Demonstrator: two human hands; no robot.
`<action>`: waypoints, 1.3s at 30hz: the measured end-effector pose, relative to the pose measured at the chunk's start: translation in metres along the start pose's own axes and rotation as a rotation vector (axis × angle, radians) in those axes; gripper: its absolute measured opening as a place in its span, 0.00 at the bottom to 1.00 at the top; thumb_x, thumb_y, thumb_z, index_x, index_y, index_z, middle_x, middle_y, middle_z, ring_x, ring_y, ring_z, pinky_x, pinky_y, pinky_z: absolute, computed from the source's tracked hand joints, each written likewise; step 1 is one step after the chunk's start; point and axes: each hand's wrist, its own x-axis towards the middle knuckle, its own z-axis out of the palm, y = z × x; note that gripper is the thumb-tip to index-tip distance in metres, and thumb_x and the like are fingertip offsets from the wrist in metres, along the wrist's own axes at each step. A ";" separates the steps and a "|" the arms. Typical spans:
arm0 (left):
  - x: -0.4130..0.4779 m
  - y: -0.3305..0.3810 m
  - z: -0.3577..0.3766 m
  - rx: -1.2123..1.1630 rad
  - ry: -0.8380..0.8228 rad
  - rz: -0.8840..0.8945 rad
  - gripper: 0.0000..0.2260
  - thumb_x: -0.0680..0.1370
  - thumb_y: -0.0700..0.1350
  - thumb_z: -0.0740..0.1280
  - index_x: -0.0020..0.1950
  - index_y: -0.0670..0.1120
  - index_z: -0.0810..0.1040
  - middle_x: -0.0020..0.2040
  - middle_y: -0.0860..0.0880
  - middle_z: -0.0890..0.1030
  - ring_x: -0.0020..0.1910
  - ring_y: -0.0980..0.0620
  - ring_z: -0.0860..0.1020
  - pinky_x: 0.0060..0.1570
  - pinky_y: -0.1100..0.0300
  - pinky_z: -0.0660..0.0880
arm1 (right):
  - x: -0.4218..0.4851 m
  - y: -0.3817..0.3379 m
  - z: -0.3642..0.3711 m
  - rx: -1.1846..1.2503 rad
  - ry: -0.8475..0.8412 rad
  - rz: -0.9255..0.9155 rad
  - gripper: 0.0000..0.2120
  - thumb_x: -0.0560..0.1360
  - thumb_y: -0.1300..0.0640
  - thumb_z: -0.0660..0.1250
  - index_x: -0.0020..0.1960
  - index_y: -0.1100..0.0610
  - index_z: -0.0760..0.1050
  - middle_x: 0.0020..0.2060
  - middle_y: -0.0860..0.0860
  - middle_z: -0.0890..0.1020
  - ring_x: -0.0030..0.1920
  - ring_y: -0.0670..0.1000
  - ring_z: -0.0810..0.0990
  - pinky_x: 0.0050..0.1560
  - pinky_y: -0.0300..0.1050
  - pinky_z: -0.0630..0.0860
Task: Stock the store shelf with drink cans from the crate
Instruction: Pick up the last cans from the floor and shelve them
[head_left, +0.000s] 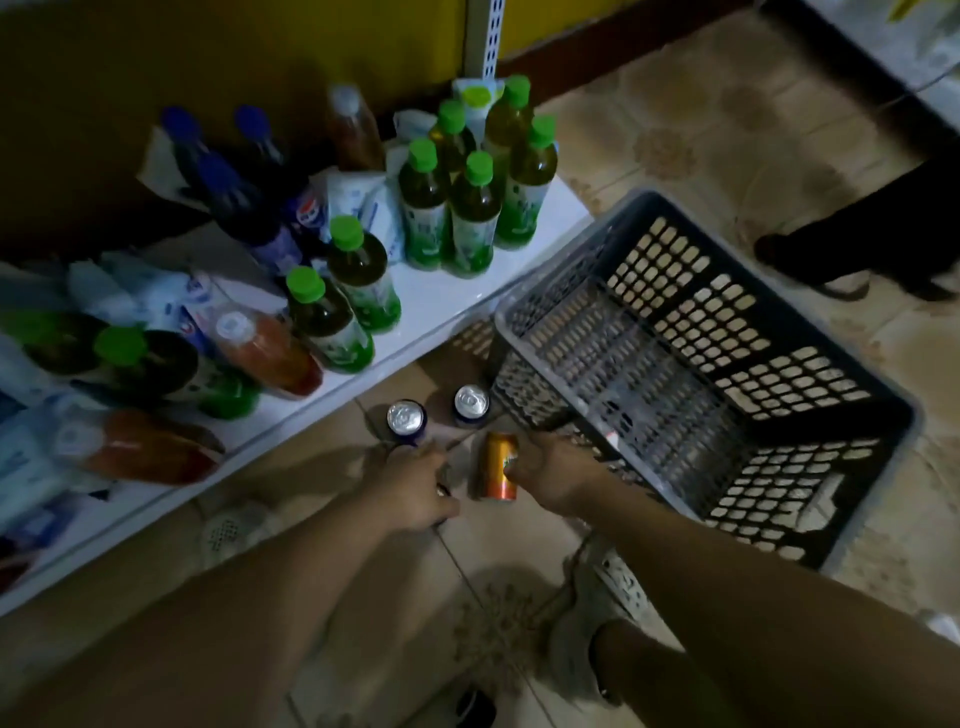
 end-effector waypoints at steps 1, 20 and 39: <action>0.010 -0.002 0.006 -0.021 -0.020 -0.017 0.28 0.74 0.55 0.68 0.71 0.48 0.67 0.68 0.47 0.71 0.66 0.46 0.69 0.62 0.57 0.67 | 0.011 0.005 0.006 0.032 -0.014 0.007 0.30 0.76 0.40 0.63 0.73 0.52 0.63 0.65 0.57 0.74 0.63 0.58 0.74 0.59 0.47 0.70; 0.111 -0.030 0.083 0.042 0.003 -0.045 0.31 0.73 0.60 0.66 0.72 0.51 0.65 0.72 0.49 0.67 0.70 0.47 0.65 0.66 0.52 0.65 | 0.174 0.035 0.108 0.263 -0.059 0.287 0.40 0.70 0.37 0.65 0.73 0.58 0.59 0.68 0.59 0.69 0.64 0.60 0.72 0.65 0.52 0.69; 0.097 -0.024 0.094 -0.674 -0.073 -0.231 0.46 0.57 0.64 0.72 0.72 0.52 0.63 0.65 0.50 0.75 0.62 0.49 0.75 0.61 0.47 0.74 | 0.121 0.023 0.092 0.938 0.011 0.318 0.30 0.67 0.53 0.76 0.65 0.53 0.66 0.52 0.53 0.75 0.49 0.55 0.78 0.48 0.50 0.79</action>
